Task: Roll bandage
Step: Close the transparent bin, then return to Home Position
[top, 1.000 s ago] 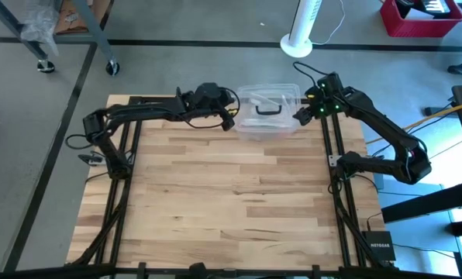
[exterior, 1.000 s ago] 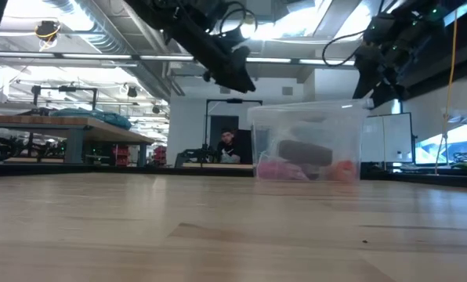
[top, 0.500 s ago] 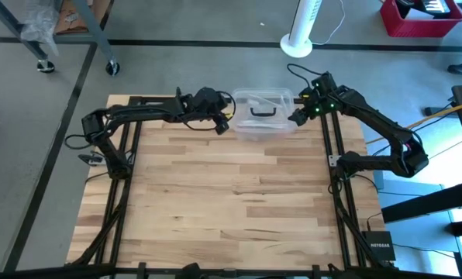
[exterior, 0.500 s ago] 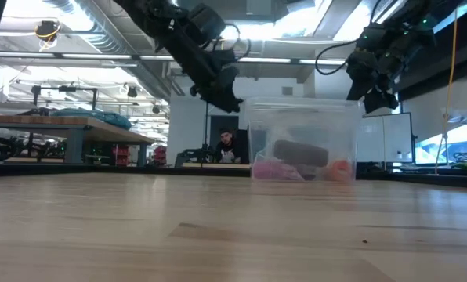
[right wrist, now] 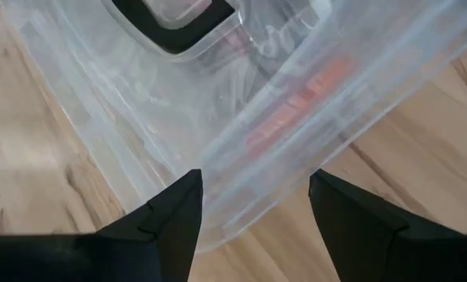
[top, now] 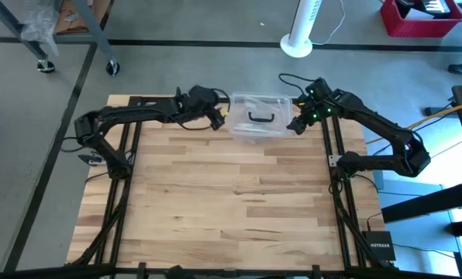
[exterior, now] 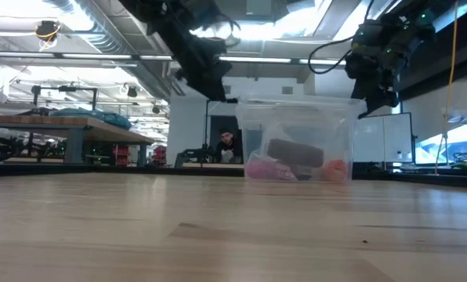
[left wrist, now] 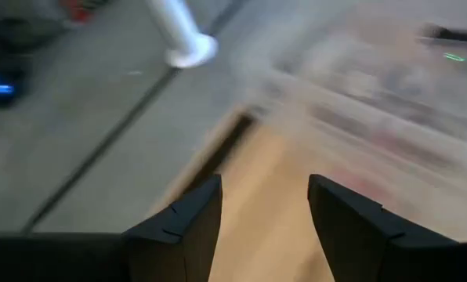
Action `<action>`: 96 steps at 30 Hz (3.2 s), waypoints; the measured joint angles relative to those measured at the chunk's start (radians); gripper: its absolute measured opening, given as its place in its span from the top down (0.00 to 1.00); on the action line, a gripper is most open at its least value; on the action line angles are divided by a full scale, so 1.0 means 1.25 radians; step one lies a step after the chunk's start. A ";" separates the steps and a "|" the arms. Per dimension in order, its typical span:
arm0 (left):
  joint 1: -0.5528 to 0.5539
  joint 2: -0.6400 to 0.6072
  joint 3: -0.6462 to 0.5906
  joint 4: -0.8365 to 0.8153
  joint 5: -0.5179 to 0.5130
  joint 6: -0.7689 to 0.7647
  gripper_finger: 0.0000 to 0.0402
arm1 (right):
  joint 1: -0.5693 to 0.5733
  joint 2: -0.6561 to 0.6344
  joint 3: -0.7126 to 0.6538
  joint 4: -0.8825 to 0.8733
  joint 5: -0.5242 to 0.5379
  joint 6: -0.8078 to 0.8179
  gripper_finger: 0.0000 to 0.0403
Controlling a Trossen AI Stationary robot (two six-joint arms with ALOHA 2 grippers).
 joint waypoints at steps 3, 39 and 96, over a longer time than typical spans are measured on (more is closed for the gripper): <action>-0.004 -0.034 0.004 0.003 -0.035 0.000 0.55 | 0.000 -0.004 0.014 0.007 0.004 -0.004 0.42; -0.027 0.032 -0.009 0.079 0.118 0.028 0.55 | 0.000 -0.006 0.166 -0.005 0.070 -0.042 0.42; -0.117 -0.185 -0.097 0.174 0.150 0.070 0.55 | 0.187 -0.087 -0.052 0.457 0.005 0.001 0.43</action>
